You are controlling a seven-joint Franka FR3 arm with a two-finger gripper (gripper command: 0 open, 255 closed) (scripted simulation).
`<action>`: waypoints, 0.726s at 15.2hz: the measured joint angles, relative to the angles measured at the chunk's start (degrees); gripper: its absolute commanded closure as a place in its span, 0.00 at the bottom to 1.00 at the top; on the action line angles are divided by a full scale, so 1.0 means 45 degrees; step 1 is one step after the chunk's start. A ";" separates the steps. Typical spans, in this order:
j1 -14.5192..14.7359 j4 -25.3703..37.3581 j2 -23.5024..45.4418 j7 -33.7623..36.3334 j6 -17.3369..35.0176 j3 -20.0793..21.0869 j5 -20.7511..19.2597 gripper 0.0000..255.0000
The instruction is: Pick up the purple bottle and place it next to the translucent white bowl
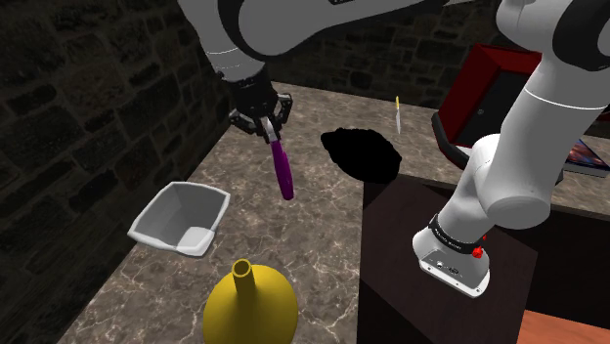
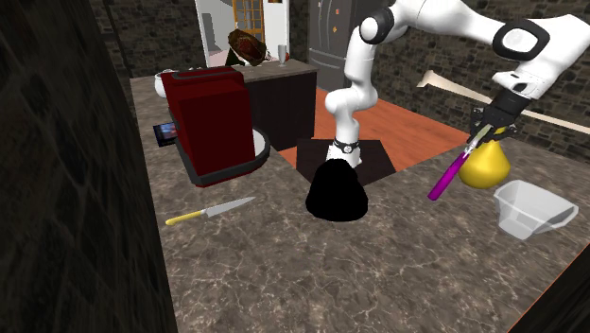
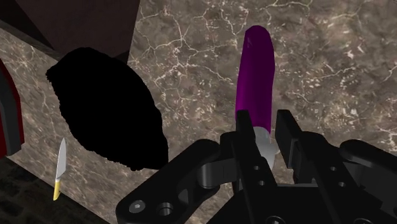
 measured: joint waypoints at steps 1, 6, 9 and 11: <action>-0.0002 -0.0169 -0.0005 0.0034 0.0160 0.0000 0.0002 1.00; -0.0012 -0.0977 0.0053 0.0199 0.1007 -0.0006 -0.0021 1.00; -0.0023 -0.1392 0.0099 0.0280 0.1459 -0.0016 -0.0045 1.00; -0.0030 -0.1660 0.0197 0.0348 0.1811 -0.0026 -0.0086 1.00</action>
